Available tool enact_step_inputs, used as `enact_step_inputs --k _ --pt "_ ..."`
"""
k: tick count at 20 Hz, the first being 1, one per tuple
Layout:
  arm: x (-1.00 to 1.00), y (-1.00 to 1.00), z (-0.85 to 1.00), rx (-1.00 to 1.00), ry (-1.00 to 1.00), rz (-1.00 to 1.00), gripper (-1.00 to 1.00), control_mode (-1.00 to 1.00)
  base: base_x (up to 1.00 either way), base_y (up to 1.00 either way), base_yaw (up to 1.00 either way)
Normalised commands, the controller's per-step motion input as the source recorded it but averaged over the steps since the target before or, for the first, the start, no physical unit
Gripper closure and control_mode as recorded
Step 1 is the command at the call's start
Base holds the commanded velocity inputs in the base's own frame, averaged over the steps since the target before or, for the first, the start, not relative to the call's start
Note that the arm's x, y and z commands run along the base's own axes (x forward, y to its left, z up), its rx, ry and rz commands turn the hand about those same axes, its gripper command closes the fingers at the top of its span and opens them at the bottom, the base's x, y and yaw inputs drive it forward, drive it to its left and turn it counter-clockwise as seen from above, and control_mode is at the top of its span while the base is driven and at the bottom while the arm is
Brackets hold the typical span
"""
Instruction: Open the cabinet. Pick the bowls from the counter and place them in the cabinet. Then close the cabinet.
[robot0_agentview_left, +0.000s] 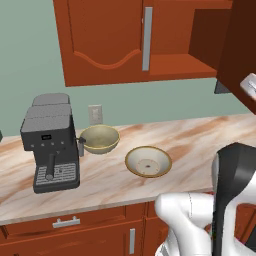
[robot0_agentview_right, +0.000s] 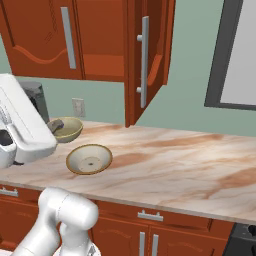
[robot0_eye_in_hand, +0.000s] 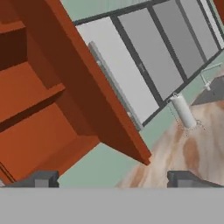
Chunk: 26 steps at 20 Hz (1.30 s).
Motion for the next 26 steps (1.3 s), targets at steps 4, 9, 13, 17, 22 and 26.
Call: enact_step_inputs --k 4,9,13,17,22,26 --pt "0.42 -0.01 -0.19 -0.45 0.0 0.0 -1.0 -1.0 0.0 0.0 0.0" --pt "0.58 -0.05 -0.35 -0.34 -0.04 0.0 -1.0 -1.0 0.0 0.0 0.0" --pt "0.67 -0.02 -0.31 -0.25 -0.04 0.0 -1.0 -1.0 0.0 0.0 0.0" --pt "0.54 -0.1 -0.18 -0.21 0.0 -0.02 -1.0 -1.0 0.0 0.0 0.0" --pt "0.25 -0.45 -0.18 -0.12 0.0 -0.08 -1.0 -1.0 0.0 0.0 0.0" --pt "0.3 -0.42 -0.12 -0.08 0.0 -0.08 -1.0 -1.0 0.0 0.0 0.0"
